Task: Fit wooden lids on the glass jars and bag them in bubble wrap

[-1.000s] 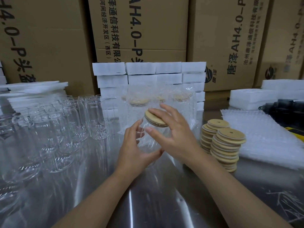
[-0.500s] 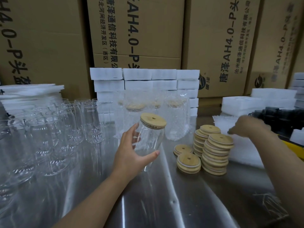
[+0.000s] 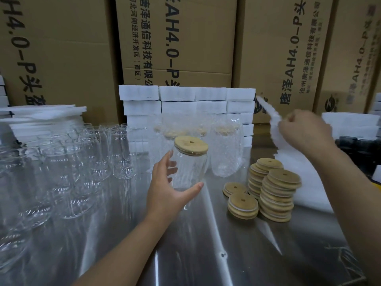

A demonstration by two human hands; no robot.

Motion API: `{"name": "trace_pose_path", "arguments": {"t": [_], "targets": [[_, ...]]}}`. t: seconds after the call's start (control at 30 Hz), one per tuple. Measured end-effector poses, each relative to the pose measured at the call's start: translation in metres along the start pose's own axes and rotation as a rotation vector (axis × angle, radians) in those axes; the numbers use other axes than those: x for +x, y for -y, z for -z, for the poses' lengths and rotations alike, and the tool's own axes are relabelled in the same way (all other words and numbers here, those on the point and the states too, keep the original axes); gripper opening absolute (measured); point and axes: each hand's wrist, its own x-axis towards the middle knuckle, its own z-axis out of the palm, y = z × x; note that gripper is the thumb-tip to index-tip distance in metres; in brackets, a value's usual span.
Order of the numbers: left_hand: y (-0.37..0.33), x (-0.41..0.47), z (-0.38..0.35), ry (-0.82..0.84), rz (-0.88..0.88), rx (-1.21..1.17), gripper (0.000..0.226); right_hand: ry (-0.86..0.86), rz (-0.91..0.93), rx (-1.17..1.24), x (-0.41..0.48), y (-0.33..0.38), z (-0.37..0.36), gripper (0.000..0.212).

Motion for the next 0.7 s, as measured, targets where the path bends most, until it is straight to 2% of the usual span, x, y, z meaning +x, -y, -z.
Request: {"name": "trace_pose_path", "arguments": {"t": [0.07,0.13,0.23,0.3,0.43,0.57,0.7], "targets": [[-0.002,0.001,0.002,-0.059,0.003,-0.007,0.091,0.114,0.06,0.328,-0.019,0.029,0.003,0.023],[-0.004,0.002,0.003,-0.119,0.006,-0.017,0.094,0.321,0.107,0.471,-0.042,0.056,-0.008,0.022],[-0.007,0.004,0.005,-0.194,0.003,-0.023,0.089,0.62,0.203,0.325,-0.074,0.082,-0.049,0.024],[-0.007,0.006,0.008,-0.221,0.001,-0.004,0.089,0.753,0.251,0.211,-0.093,0.09,-0.08,0.022],[0.001,0.01,0.016,-0.248,-0.001,0.076,0.094,0.834,0.262,0.233,-0.114,0.088,-0.122,0.019],[0.002,0.012,0.017,-0.27,0.003,0.065,0.091,0.858,0.248,0.473,-0.11,0.076,-0.129,0.037],[-0.001,0.011,0.014,-0.284,0.004,0.036,0.09,0.951,0.352,0.464,-0.112,0.065,-0.128,0.044]]}}
